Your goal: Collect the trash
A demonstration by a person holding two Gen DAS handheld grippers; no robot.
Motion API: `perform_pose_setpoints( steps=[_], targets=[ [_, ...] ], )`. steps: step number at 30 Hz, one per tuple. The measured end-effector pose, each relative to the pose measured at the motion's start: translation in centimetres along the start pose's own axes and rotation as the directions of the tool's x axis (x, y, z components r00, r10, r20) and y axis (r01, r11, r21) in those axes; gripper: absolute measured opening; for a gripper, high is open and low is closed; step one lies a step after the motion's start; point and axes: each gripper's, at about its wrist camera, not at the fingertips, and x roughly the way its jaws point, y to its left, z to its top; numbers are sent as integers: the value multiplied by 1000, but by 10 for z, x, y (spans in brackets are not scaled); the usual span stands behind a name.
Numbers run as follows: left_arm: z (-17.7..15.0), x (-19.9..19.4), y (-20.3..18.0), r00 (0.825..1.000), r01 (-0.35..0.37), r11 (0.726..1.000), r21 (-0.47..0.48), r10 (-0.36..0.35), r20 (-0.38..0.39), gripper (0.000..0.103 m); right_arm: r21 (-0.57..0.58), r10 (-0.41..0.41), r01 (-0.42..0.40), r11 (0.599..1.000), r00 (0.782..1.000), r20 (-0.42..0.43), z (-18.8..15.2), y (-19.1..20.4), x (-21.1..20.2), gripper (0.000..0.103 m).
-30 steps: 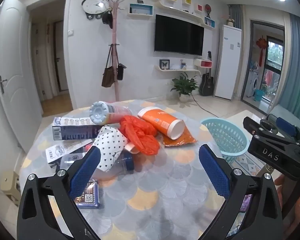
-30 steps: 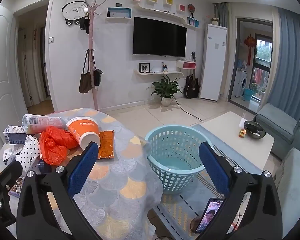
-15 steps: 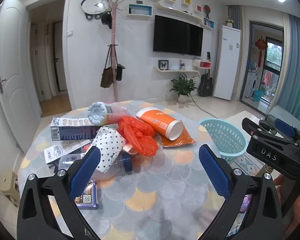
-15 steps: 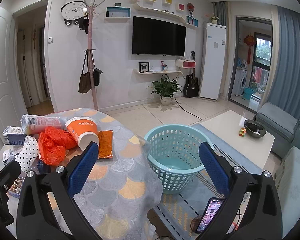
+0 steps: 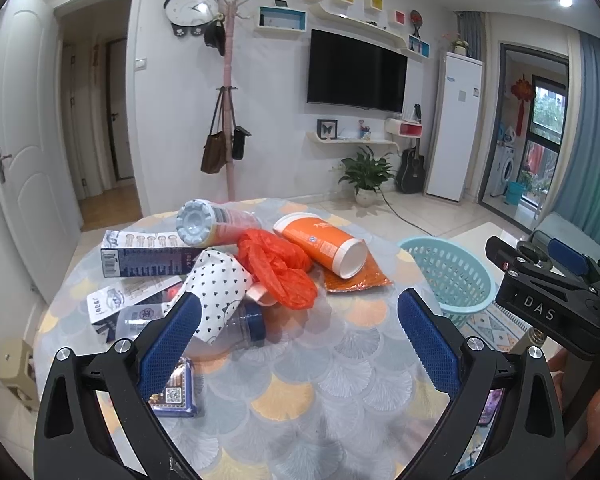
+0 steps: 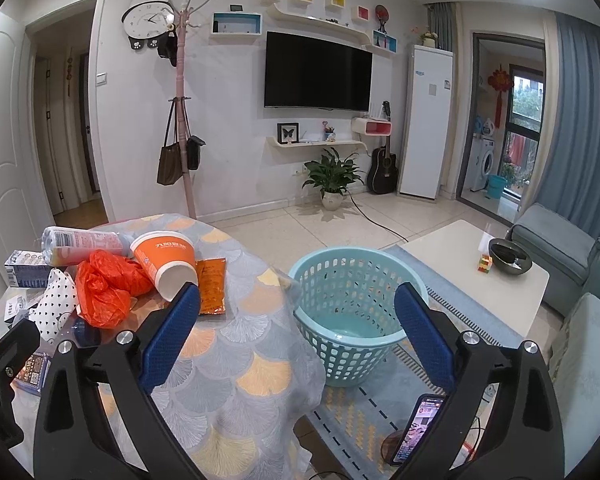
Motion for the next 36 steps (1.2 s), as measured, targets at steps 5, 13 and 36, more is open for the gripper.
perform_pose_setpoints(
  steps=[5,13,36],
  targets=[
    [0,0,0,1000,0,1000,-1,0,2,96,-3,2,-2,1000,1000,0,0,1,0,89],
    [0,-2,3,1000,-1,1000,-6,1,4,96,-11,4,-4,1000,1000,3,0,2,-2,88],
    [48,10,108,998,-41,997,-65,38,-48,96,-76,204,-207,975,978,-44,19,31,32,62]
  ],
)
